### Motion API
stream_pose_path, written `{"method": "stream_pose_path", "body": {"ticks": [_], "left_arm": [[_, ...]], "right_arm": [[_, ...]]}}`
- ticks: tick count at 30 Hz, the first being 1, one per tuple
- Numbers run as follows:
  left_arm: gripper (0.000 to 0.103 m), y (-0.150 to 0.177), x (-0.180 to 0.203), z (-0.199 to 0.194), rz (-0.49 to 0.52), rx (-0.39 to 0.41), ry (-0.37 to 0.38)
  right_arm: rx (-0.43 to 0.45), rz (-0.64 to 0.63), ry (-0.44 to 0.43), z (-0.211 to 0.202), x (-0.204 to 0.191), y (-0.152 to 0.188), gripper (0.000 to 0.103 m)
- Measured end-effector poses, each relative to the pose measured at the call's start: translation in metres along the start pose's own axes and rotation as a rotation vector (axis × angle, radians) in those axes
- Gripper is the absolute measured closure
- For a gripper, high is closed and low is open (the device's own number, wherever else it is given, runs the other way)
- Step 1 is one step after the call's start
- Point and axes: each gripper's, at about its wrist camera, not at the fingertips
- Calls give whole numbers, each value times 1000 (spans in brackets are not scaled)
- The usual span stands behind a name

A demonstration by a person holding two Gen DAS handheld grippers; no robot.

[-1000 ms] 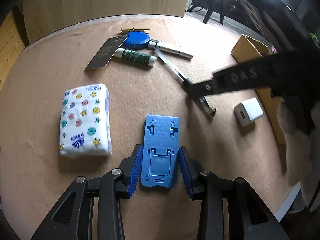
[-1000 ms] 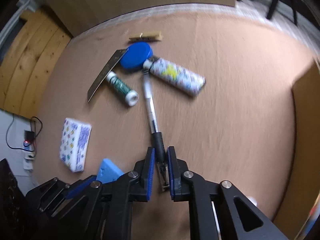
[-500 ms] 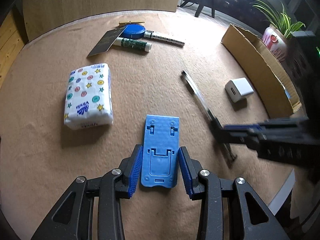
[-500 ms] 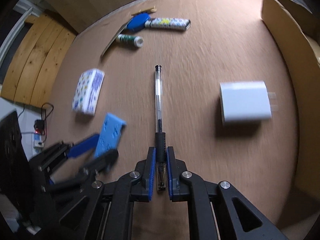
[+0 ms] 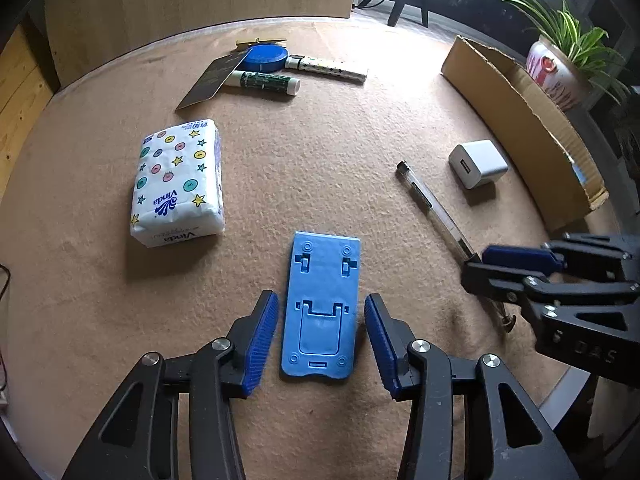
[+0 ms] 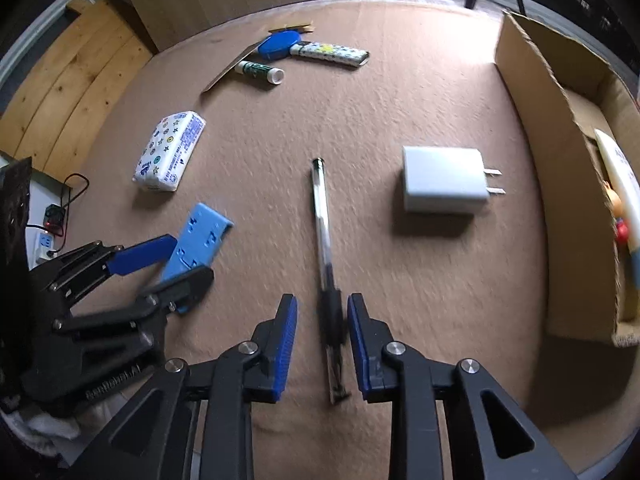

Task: Organize objects
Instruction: 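Grasp the black-and-silver pen with the right tool while the left tool holds the blue stand, then carry the blue stand and pen into the box with both tools and release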

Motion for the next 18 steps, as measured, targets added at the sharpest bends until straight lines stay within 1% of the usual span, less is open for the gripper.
{"method": "stream_pose_path", "body": {"ticks": [2, 4, 5, 6, 7, 12, 18], "left_arm": [[55, 1, 1, 0, 13, 3, -6], [63, 1, 1, 0, 14, 6, -9], [64, 1, 0, 0, 13, 7, -7], [64, 1, -1, -1, 5, 7, 1], [64, 1, -2, -1, -1, 7, 5], [64, 0, -6, -6, -49, 6, 46], [64, -10, 2, -24, -61, 49, 73]], "right_arm": [[14, -8, 20, 0, 2, 0, 79], [20, -27, 29, -1, -1, -1, 81], [20, -34, 27, 0, -2, -1, 84], [18, -38, 25, 0, -2, -1, 92], [19, -35, 21, 0, -2, -1, 93], [40, 5, -38, -14, 10, 6, 93], [120, 38, -85, -58, 27, 10, 93]]}}
Point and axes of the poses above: each gripper's, at about its wrist camera, not at the fingertips, and z roughly the way its jaws point, x to its right, y to its underside, and after that the axes turned 2 degrees about -z, right-handed
